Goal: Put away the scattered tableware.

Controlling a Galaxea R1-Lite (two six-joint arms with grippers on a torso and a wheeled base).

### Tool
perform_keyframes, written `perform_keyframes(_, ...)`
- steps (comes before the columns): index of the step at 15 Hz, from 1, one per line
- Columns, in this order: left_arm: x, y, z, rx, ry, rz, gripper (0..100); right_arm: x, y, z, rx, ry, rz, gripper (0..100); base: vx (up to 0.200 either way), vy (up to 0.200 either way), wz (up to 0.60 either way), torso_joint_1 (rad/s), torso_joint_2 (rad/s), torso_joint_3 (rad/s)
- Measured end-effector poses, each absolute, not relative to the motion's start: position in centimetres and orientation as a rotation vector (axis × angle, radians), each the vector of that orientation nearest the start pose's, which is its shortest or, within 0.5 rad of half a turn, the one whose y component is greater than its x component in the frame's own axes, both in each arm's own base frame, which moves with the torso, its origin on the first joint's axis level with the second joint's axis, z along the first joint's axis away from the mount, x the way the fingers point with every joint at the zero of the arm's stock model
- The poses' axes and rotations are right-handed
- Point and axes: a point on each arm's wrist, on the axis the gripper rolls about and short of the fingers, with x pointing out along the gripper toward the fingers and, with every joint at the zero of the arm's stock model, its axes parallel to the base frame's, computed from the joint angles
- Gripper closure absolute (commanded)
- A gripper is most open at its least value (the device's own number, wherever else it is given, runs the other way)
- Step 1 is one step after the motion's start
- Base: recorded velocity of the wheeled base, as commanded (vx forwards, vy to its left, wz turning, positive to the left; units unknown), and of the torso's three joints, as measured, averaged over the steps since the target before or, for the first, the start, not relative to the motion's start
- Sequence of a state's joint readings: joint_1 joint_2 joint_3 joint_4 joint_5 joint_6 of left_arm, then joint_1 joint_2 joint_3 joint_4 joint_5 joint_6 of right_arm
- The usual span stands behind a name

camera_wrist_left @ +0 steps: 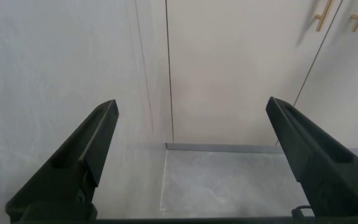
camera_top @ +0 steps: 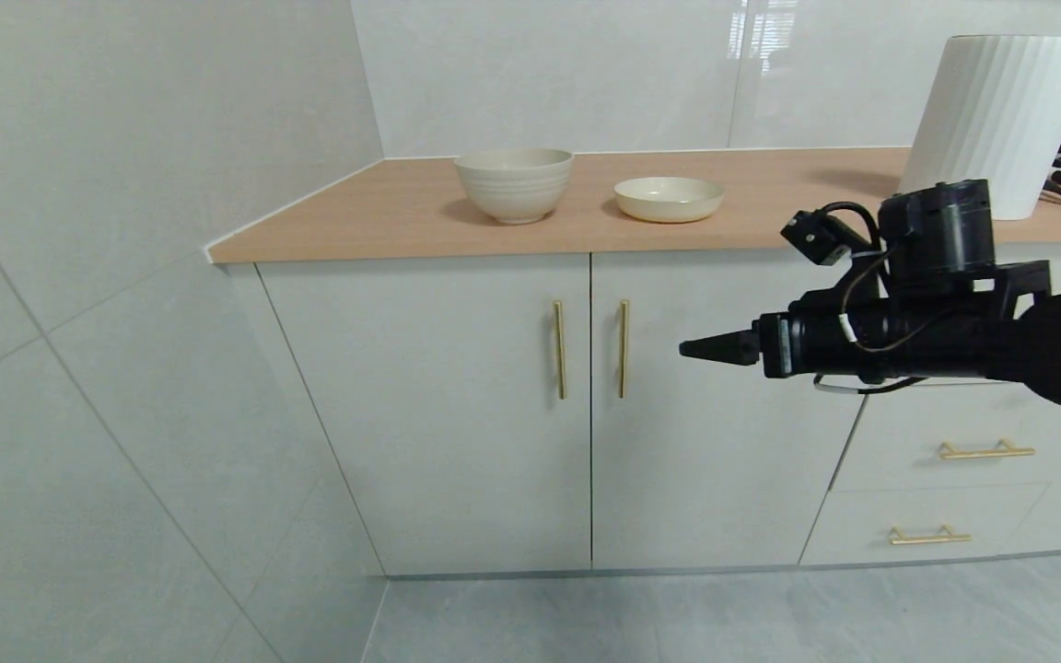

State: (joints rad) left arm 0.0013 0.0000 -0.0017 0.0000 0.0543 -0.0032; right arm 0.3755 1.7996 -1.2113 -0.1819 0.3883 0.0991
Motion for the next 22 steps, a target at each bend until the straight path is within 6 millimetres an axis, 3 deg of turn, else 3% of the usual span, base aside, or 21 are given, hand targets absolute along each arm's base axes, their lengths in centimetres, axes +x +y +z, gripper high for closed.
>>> perform_keyframes(7, -2.3, 0.1, 7.6, -0.003, -0.002, 0.055, 0, 36.5, 16.8, 19.2, 0.235, 0.357, 0.753, 0, 0.0, 0.0, 0.0, 0.0, 0.0, 0.0)
perform_keyframes(11, -2.3, 0.1, 7.6, -0.003, -0.002, 0.056, 0, 37.8, 18.4, 17.0, 0.28, 0.364, 0.751, 0, 0.0, 0.0, 0.0, 0.0, 0.0, 0.0)
perform_keyframes(22, -2.3, 0.1, 7.6, -0.003, -0.002, 0.056, 0, 40.0, 20.8, 14.8, 0.39, 0.306, 0.767, 0, 0.0, 0.0, 0.0, 0.0, 0.0, 0.0)
